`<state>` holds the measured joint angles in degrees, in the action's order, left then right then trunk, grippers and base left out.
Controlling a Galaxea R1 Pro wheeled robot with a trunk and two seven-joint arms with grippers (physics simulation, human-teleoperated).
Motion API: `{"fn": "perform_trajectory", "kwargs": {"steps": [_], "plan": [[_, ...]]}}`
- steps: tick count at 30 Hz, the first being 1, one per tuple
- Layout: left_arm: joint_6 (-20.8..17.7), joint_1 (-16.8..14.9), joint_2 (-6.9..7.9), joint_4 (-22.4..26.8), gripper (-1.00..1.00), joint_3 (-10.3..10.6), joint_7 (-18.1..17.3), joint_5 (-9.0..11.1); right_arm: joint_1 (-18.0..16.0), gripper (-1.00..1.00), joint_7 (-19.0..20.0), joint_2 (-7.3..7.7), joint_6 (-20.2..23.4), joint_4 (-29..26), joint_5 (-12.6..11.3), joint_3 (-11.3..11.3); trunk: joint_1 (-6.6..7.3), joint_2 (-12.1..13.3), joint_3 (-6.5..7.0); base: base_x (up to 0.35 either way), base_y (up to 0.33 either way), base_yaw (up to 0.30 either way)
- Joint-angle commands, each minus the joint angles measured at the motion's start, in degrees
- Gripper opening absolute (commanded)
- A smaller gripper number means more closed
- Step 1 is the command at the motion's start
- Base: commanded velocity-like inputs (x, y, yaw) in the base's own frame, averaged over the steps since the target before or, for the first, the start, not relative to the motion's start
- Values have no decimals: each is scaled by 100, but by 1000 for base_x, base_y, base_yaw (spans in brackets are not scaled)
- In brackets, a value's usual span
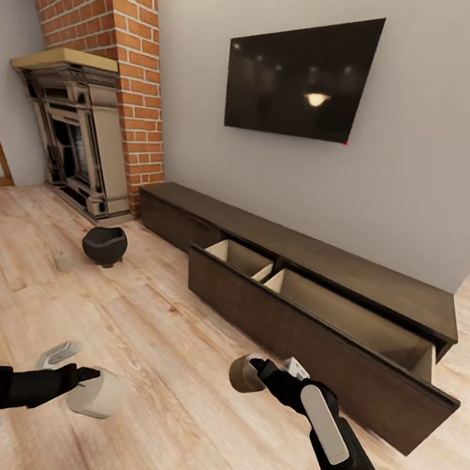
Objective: Place each of the two pumpkins and all three candles from the living room inside a cabinet in the living room (use any cabinet), then make sure every cabinet is closed, and position the cauldron so it is next to a table in the living room.
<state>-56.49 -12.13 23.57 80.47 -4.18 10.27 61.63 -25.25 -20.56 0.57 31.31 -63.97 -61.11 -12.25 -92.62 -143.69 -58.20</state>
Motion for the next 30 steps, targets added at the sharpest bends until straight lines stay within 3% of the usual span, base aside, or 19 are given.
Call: {"fn": "perform_trajectory", "kwargs": {"steps": [1, 9, 12, 15, 27, 30], "plan": [[-20, 0, 0, 30, -100, -5, 46, 74, -6, -100, -58, 5, -11, 3, -73, -15, 1, -3, -3, 0, 0, -281], [-28, 0, 0, 65, -100, -4, 21, 77, -6, -100, -62, -3, -11, 33, -129, -3, 1, -3, 15, 0, 0, -193], [-29, 0, 6, 72, -100, -4, 19, 73, -6, -100, -62, 3, 12, 42, -435, 182, 1, -3, 15, 0, 0, -18], [-29, 0, 7, 74, -100, -4, 19, 73, -6, -100, -56, 4, 46, 53, -585, 392, 1, -3, 5, 0, 0, -5], [-29, 0, 16, 76, -100, 3, 19, 72, -6, -100, -46, 5, 59, 145, -639, 484, 1, -3, -100, 0, 0, -6], [-33, 7, 18, 264, -100, 15, 19, 74, -6, -100, -32, 8, 59, 156, -639, 487, 1, -3, -128, 44, 0, -91]]}}
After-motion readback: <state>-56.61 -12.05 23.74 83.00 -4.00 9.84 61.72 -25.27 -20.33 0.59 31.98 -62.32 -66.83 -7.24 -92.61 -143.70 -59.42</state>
